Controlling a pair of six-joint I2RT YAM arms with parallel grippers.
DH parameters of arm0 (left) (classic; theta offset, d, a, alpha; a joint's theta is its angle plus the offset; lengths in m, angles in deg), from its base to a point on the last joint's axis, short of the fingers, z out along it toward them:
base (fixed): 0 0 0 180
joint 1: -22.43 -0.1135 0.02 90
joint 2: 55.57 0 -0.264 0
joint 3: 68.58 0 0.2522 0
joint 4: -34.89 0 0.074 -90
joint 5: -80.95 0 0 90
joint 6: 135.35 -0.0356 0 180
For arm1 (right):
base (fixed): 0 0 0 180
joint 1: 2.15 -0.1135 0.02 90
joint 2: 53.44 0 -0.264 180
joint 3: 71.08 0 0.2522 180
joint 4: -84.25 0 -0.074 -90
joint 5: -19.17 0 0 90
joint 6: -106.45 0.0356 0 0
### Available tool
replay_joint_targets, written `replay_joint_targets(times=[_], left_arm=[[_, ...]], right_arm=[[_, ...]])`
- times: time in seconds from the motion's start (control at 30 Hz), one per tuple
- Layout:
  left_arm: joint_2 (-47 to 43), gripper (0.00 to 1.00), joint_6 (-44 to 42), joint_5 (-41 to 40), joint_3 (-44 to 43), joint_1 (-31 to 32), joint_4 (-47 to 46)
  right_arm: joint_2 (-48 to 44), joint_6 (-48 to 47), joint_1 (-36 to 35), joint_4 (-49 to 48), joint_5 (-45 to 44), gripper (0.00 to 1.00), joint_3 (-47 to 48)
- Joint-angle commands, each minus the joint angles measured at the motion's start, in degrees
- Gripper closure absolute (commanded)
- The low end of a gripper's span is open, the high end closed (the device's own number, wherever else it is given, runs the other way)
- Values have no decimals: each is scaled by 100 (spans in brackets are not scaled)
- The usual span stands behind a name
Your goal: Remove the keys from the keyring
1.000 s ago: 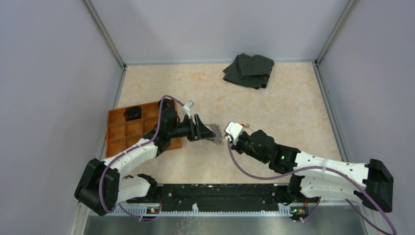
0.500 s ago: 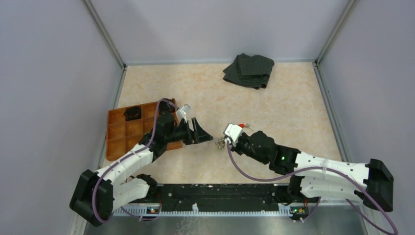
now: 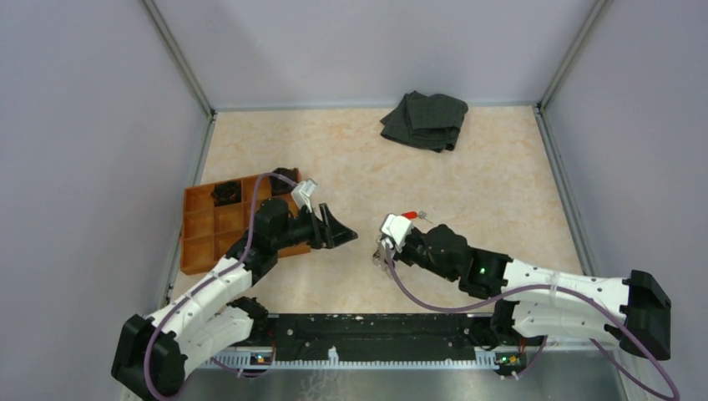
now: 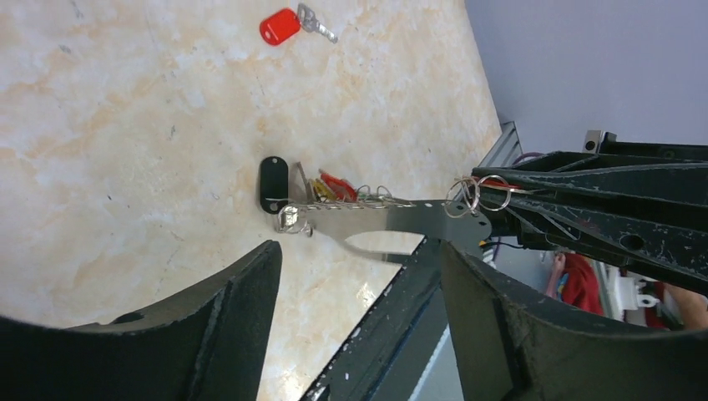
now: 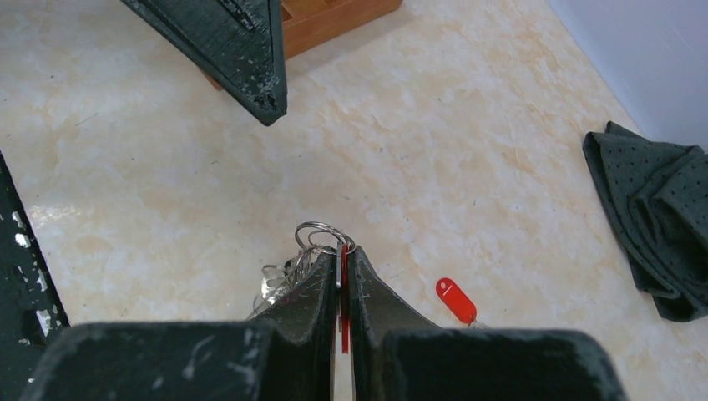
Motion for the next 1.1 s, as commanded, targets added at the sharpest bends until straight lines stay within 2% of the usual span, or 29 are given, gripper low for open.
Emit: replay_joint_targets(times=[0.0,0.13,0.43,0.57,0.67,1.07], left_arm=[[-295,31,-306,-84,-79,22,-386],[-162,43,-343,304,95,83,-1302],[45,51,-678,398,448,551,-2634],[-200,53,-837,178,906,724,-3435],[-316,53,-1049,60,1065,775,-3664],[-451,50,-1595,653,1292,777,-4649]], right_arm=[[-9,-252,-146,-361,50,100,289],[-178,-562,-312,-758,23,100,-17],[-503,-1892,-872,-1580,-349,100,-635],[-566,-2259,-988,-1589,-209,100,-681],[-685,-2639,-1128,-1562,-230,100,-741],[-1189,-3663,-1809,-1004,-230,100,-445]])
